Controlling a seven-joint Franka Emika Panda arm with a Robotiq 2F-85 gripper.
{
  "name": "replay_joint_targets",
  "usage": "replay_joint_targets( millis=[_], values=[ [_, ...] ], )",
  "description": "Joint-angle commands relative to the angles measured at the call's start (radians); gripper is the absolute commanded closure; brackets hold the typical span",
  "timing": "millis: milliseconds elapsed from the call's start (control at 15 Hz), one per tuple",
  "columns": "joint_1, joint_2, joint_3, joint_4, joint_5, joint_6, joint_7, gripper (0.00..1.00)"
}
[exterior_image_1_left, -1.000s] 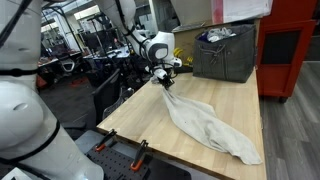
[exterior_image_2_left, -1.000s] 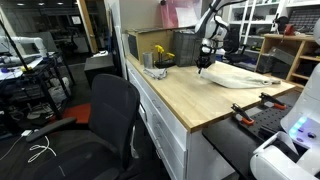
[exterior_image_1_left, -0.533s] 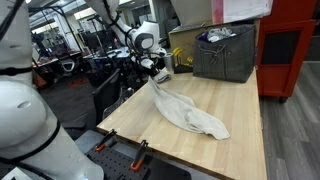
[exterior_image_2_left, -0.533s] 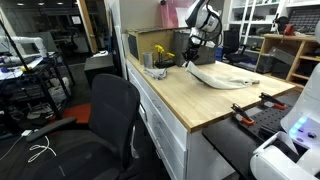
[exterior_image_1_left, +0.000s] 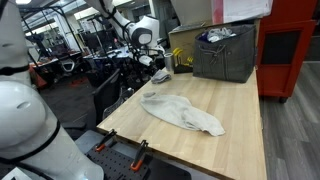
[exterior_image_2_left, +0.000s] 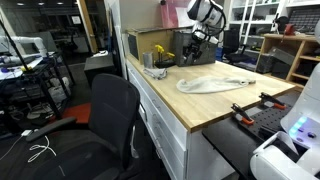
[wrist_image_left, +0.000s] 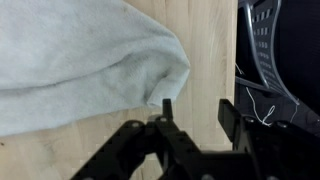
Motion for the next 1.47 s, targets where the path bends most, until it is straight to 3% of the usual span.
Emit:
replay_joint_targets(
  millis=[0, 200, 467, 867, 1400],
  values=[
    [-0.018, -0.063, -0.057, -0.066, 0.026, -0.033, -0.040, 0.16],
    [-0.031, -0.020, -0.115, -0.046, 0.023, -0.005, -0.005, 0.00],
    [-0.054, 0.085, -0.163, 0.039, 0.029, -0.012, 0.045, 0.00],
    [-0.059, 0.226, -0.168, 0.159, 0.015, 0.029, 0.139, 0.00],
    [-0.015, 0.362, -0.225, 0.214, -0.145, 0.202, 0.263, 0.00]
  ],
)
